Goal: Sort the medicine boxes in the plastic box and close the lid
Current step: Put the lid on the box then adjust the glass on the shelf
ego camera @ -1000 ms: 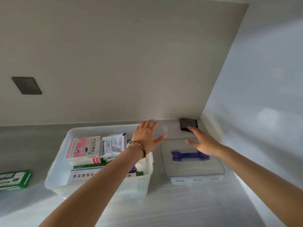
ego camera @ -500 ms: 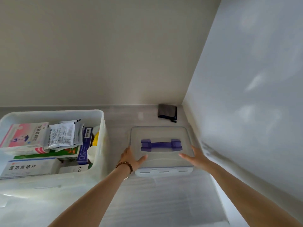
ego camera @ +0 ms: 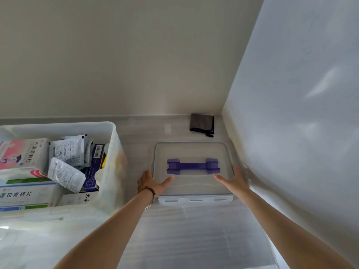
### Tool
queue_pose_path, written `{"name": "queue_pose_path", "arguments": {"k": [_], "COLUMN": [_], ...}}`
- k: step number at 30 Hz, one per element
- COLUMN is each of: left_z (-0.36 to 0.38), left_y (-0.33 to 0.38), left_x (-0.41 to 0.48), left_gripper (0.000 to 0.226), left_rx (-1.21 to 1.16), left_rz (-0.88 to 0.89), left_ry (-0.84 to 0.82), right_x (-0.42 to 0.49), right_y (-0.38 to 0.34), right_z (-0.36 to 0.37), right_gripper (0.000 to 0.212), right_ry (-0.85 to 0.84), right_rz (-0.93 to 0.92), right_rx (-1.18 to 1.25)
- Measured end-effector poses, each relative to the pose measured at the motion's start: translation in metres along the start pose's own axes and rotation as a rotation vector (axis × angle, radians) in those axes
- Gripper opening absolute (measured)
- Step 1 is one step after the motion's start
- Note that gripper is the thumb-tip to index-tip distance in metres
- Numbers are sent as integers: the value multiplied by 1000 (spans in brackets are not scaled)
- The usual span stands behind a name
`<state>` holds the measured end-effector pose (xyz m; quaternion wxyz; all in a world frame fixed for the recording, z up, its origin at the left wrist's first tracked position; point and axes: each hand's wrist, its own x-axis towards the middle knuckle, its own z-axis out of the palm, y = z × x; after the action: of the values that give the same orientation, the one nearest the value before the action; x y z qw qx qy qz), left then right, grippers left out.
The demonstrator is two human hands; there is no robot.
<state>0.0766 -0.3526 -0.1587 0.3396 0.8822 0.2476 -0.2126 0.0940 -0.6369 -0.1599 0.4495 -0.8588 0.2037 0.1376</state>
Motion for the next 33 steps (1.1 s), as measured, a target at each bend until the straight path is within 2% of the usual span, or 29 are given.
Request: {"name": "queue_pose_path", "arguments": {"k": [9, 13, 17, 20, 25, 30, 33], "left_z": [0, -4, -8, -19, -55, -120, -164], "left_y": [5, 5, 7, 14, 57, 81, 68], "left_x": [-4, -5, -12, -20, -38, -57, -69], "left_gripper": [114, 105, 95, 83, 67, 52, 50], "left_rx": [-269, -382, -379, -447, -479, -529, -538], "left_rz": [-3, -16, -51, 37, 230, 300, 309], "left_ry": [34, 45, 31, 82, 162, 314, 409], "right_x": [-1, -2, -4, -8, -15, -31, -50], "right_y": [0, -1, -2, -9, -39, -89, -131], "right_z": [2, -2, -11, -24, -59, -72, -64], "right_gripper": [112, 94, 92, 86, 61, 74, 63], "right_ry": [43, 35, 29, 34, 77, -16, -21], "right_rz": [66, 75, 97, 78, 20, -15, -100], "right_rx": [164, 145, 210, 254, 356, 381, 422]}}
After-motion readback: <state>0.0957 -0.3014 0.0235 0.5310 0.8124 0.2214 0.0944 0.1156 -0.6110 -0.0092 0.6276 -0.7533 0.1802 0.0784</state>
